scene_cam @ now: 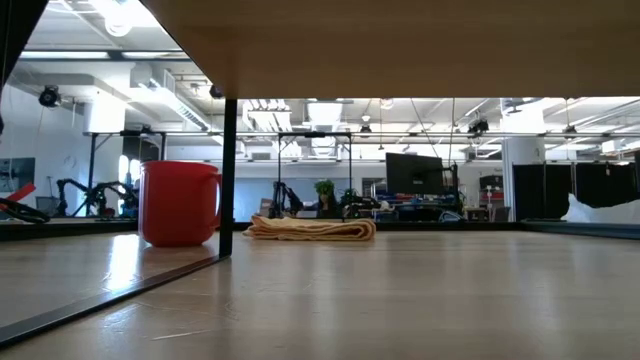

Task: Stack small to large cups/mugs on shelf
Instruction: Put the black mug on the shelf

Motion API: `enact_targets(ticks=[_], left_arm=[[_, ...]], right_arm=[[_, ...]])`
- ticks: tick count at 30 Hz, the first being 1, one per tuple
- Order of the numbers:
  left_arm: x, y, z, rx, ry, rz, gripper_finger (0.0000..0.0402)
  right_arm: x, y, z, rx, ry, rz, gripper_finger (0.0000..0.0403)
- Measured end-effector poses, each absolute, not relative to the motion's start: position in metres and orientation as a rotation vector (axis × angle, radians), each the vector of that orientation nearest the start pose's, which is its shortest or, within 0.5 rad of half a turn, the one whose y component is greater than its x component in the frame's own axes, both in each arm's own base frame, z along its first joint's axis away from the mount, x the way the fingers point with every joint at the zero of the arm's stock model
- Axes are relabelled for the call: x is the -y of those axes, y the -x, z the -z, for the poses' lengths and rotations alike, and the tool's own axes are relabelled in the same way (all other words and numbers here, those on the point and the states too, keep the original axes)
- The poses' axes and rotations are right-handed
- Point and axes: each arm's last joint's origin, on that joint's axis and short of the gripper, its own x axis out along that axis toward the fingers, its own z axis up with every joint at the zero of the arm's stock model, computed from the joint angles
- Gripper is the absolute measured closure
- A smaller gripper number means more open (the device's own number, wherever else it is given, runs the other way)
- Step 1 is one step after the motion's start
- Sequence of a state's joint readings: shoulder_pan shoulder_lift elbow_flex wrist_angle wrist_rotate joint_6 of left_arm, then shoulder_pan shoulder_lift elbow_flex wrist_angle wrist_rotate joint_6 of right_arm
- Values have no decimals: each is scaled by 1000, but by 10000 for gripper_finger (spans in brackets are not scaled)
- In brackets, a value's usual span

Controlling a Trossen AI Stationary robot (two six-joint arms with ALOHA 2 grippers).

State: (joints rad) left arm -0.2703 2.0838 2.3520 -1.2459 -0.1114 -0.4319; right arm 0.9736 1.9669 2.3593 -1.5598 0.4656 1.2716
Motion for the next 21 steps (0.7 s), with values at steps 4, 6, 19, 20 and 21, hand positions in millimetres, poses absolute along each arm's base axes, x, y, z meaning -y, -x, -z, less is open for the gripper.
enact_targets(ticks=[4, 6, 19, 20, 21], left_arm=[[117, -408, -377, -962, 181, -27, 401], [122, -407, -377, -962, 155, 0, 401], [144, -417, -367, -927, 129, 106, 401], [145, -419, -364, -935, 125, 105, 401], [145, -420, -363, -935, 129, 108, 401]], right_arm=[[-312, -222, -389, -970, -474, 231, 394], [-318, -225, -382, -972, -503, 257, 394], [-348, -239, -345, -855, -573, 365, 394], [-348, -240, -344, -847, -567, 371, 394], [-349, -240, -343, -840, -564, 376, 394]])
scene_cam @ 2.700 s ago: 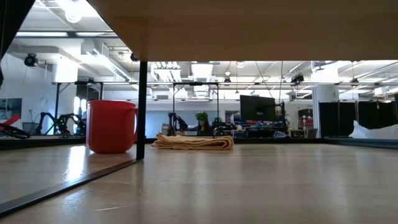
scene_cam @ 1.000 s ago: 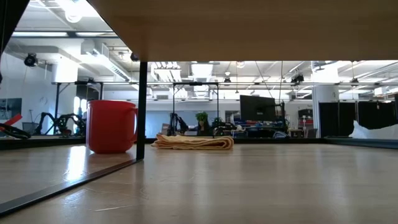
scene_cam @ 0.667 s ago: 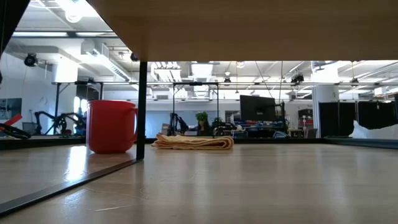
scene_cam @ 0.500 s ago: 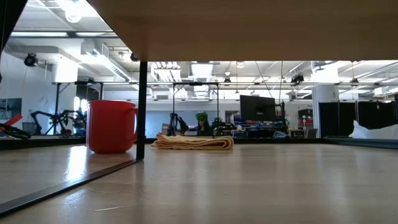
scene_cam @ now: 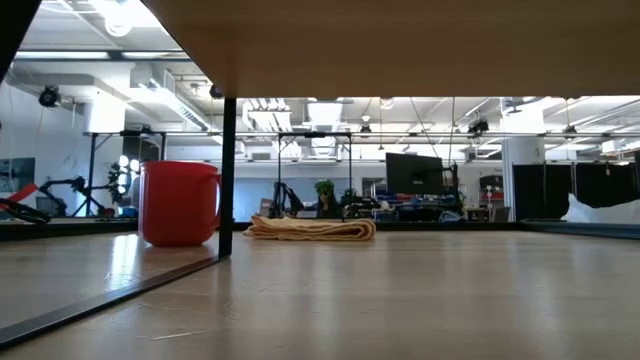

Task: Stack small to large cups/mugs on shelf
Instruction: Put the black mug on the shelf

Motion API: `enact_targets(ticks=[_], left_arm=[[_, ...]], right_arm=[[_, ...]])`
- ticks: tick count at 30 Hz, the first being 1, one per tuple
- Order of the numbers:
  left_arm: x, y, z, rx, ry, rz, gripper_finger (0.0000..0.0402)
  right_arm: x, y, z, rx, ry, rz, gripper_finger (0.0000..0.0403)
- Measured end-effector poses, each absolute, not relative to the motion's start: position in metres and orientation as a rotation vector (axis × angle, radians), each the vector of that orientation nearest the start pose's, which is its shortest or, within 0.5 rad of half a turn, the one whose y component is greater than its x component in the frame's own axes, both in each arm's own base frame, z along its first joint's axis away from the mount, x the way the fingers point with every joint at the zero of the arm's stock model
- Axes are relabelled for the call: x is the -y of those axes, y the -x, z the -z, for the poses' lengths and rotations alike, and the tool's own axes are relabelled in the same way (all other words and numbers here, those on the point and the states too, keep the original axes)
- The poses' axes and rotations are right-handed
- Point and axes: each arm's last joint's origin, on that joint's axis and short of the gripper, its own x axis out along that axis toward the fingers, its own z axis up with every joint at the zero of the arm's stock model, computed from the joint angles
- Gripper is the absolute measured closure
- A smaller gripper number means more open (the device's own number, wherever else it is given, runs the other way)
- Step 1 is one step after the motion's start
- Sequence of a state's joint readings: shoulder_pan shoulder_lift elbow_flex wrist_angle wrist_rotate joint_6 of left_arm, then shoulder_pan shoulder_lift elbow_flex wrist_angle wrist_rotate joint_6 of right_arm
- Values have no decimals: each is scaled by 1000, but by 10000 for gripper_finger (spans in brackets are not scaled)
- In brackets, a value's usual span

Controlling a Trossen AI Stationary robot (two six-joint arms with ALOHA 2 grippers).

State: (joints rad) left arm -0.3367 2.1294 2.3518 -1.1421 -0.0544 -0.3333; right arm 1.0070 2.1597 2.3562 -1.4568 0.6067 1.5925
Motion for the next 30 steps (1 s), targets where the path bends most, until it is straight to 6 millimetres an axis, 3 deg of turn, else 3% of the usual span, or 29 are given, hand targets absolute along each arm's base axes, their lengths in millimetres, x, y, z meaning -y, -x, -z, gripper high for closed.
enact_targets(ticks=[8, 16, 30], left_arm=[[145, -421, -364, -925, 122, 110, 401], [145, -420, -365, -920, 108, 121, 401], [146, -423, -368, -886, 103, 167, 401]], right_arm=[[-354, -245, -329, -763, -582, 445, 394], [-357, -255, -303, -713, -562, 558, 394], [-355, -262, -288, -621, -591, 659, 394]])
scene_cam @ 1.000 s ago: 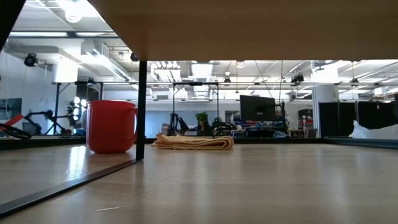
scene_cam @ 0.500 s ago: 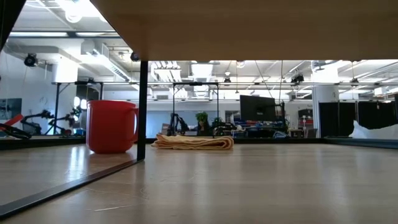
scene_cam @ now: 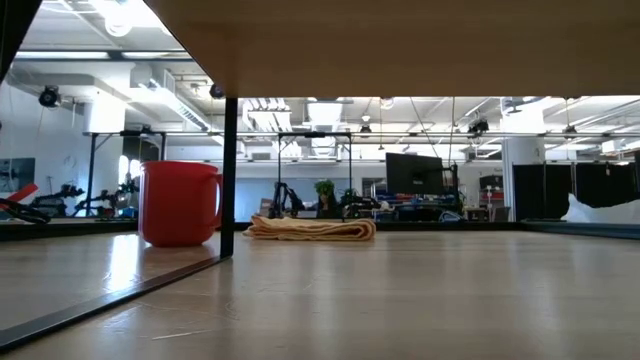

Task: Stack small to large cups/mugs on shelf
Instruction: Put the black mug on the shelf

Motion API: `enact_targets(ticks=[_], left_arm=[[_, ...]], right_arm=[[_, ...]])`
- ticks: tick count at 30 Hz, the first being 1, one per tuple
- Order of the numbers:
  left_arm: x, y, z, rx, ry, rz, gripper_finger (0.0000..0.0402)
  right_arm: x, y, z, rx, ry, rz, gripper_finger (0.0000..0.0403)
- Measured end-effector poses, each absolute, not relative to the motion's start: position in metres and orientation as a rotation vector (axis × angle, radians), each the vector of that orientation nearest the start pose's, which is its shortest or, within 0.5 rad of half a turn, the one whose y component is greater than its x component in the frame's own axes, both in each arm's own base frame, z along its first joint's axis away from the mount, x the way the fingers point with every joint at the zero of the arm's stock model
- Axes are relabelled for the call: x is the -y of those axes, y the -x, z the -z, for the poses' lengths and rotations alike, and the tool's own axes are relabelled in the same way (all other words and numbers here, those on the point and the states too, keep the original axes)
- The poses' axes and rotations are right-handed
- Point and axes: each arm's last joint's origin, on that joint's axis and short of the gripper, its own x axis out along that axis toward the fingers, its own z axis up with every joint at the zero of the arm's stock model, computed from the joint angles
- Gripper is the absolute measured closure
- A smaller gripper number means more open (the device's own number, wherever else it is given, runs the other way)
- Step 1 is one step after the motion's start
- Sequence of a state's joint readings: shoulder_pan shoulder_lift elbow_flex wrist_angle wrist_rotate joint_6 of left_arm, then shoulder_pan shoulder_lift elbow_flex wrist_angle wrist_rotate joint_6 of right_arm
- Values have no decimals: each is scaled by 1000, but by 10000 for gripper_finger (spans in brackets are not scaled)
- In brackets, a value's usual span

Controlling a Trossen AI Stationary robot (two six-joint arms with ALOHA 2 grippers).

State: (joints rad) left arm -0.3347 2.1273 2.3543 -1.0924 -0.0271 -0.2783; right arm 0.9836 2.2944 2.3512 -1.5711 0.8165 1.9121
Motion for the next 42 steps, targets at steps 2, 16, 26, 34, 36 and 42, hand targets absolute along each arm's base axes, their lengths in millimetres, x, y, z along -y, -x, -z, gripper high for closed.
enact_targets(ticks=[2, 16, 26, 34, 36, 42], left_arm=[[146, -423, -368, -881, 104, 168, 401], [145, -421, -367, -898, 77, 172, 401], [145, -421, -366, -905, 63, 168, 401], [145, -421, -366, -908, 73, 180, 395], [146, -421, -366, -908, 81, 193, 386], [146, -421, -367, -903, 88, 199, 364]], right_arm=[[-355, -264, -286, -611, -595, 669, 394], [-350, -274, -282, -569, -608, 697, 394], [-352, -271, -286, -573, -651, 688, 394], [-350, -272, -286, -572, -648, 695, 394], [-349, -272, -286, -568, -646, 696, 394], [-349, -273, -287, -556, -640, 698, 394]])
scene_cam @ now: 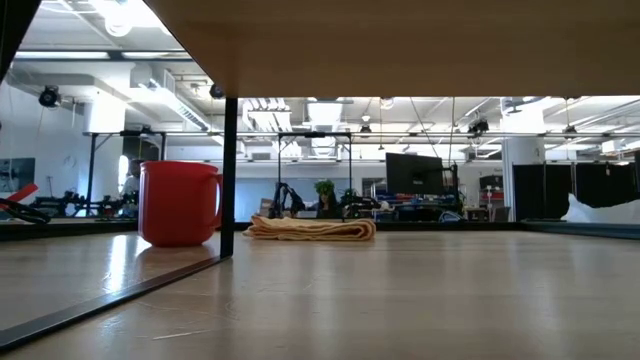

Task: Stack small to large cups/mugs on shelf
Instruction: Put the black mug on the shelf

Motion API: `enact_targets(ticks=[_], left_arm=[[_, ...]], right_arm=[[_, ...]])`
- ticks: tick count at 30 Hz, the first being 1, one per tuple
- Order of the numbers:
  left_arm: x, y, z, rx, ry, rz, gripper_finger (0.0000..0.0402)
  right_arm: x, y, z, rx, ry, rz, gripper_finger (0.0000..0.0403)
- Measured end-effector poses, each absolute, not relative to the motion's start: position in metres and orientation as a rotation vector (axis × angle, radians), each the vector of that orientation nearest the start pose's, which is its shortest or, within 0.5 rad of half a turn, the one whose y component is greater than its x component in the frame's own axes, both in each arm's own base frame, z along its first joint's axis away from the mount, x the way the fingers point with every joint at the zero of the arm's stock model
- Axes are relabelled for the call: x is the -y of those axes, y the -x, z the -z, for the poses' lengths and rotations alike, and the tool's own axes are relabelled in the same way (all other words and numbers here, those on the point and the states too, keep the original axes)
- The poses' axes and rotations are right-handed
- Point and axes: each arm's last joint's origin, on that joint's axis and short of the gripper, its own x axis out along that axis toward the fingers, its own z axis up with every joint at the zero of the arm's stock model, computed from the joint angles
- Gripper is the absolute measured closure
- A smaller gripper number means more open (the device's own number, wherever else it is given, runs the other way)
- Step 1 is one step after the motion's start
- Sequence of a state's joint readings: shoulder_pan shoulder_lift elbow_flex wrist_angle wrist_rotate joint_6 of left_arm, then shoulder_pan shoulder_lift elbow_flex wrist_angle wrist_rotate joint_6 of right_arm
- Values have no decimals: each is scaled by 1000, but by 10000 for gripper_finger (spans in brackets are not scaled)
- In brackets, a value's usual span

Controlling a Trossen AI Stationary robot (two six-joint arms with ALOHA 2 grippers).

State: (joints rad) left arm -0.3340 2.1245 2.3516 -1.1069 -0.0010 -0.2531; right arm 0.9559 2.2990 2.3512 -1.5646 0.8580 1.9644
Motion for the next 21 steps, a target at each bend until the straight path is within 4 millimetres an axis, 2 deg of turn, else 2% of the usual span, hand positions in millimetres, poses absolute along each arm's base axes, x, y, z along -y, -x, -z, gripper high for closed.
enact_targets(ticks=[21], left_arm=[[146, -426, -371, -845, 103, 205, 361]], right_arm=[[-354, -267, -285, -634, -674, 695, 394]])
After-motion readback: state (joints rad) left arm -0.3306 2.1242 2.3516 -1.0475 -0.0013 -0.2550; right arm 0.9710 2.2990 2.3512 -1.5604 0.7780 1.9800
